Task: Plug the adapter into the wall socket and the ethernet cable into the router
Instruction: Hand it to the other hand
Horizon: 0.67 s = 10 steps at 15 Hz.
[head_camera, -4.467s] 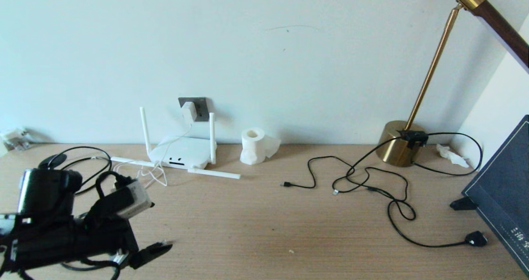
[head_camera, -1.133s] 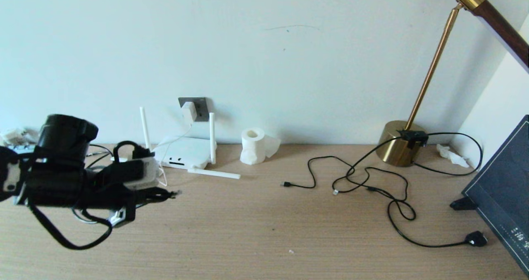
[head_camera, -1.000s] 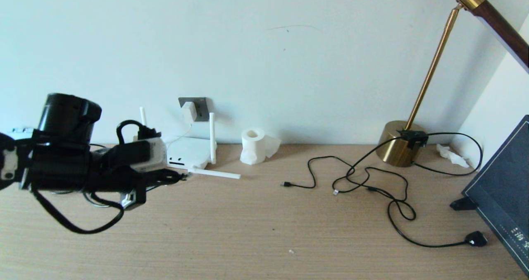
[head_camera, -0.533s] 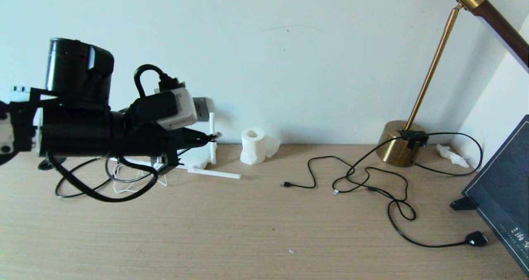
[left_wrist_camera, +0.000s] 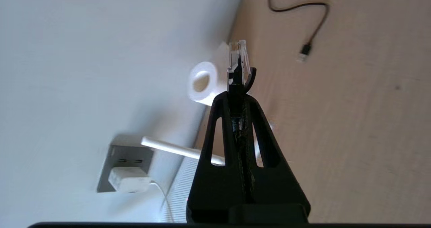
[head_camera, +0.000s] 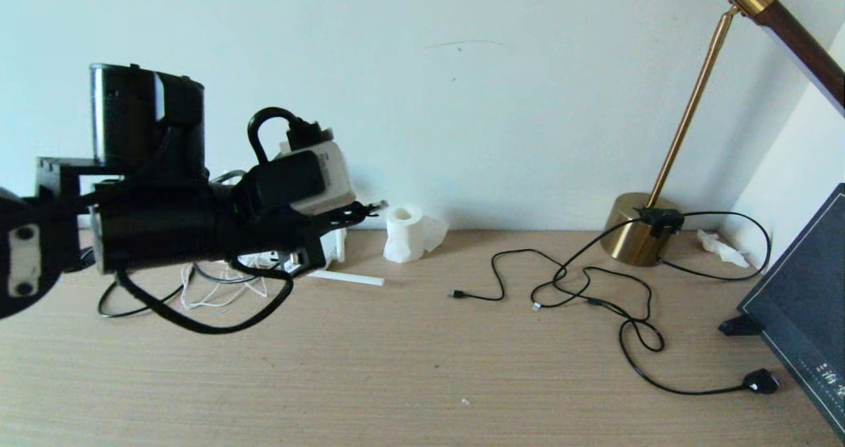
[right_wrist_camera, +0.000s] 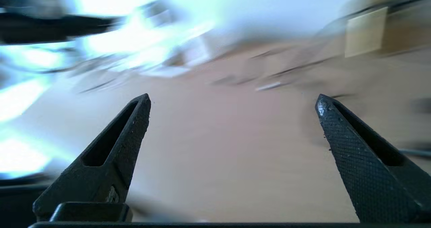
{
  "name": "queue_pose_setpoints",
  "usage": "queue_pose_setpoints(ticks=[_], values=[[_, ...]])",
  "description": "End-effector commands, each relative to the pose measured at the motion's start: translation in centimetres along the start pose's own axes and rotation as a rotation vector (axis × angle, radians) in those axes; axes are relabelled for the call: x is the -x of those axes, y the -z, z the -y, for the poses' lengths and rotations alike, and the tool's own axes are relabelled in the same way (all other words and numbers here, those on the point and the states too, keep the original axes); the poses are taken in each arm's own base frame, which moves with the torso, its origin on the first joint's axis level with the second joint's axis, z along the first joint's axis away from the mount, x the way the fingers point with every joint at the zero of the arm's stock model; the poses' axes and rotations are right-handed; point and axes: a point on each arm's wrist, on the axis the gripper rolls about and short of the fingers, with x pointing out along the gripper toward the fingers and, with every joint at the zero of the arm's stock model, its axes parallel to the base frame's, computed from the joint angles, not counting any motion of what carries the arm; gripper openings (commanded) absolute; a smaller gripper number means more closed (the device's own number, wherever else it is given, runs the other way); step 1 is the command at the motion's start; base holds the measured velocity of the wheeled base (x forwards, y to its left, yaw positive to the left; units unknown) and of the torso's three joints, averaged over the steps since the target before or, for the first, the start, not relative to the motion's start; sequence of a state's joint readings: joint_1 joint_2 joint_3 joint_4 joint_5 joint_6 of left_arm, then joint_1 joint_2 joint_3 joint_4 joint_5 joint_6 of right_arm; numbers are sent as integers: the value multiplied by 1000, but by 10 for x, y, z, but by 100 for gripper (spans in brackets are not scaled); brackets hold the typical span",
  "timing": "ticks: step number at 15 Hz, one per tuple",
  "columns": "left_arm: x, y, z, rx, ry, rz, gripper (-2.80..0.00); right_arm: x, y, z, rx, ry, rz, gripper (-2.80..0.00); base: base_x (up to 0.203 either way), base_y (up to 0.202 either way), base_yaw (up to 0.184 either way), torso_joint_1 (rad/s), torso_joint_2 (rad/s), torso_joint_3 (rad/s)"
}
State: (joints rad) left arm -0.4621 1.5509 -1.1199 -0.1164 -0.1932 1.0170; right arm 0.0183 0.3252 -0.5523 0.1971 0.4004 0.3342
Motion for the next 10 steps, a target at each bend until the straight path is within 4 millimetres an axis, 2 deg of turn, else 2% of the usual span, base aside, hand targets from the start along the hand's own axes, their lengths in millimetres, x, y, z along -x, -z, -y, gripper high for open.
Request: queue_pose_setpoints(ticks=[1, 4, 5, 8, 10], values=[[7, -1, 6, -9, 10, 5, -280, -44, -21, 9, -116, -103, -201, 0, 0, 0, 0, 0, 0, 0], [7, -4, 5, -14, 7, 14, -280, -105, -33, 26, -192, -197, -340, 0, 0, 0, 0, 0, 0, 0], [2, -12, 5, -32, 18, 35, -280, -126, -34, 31, -202, -233, -373, 0, 0, 0, 0, 0, 0, 0], [-31, -41, 14, -72, 52, 79, -280, -189, -23, 36, -215, -337, -457, 0, 0, 0, 0, 0, 0, 0], [-46, -61, 20, -94, 58, 111, -280, -224, -11, 34, -208, -396, -483, 0, 0, 0, 0, 0, 0, 0]])
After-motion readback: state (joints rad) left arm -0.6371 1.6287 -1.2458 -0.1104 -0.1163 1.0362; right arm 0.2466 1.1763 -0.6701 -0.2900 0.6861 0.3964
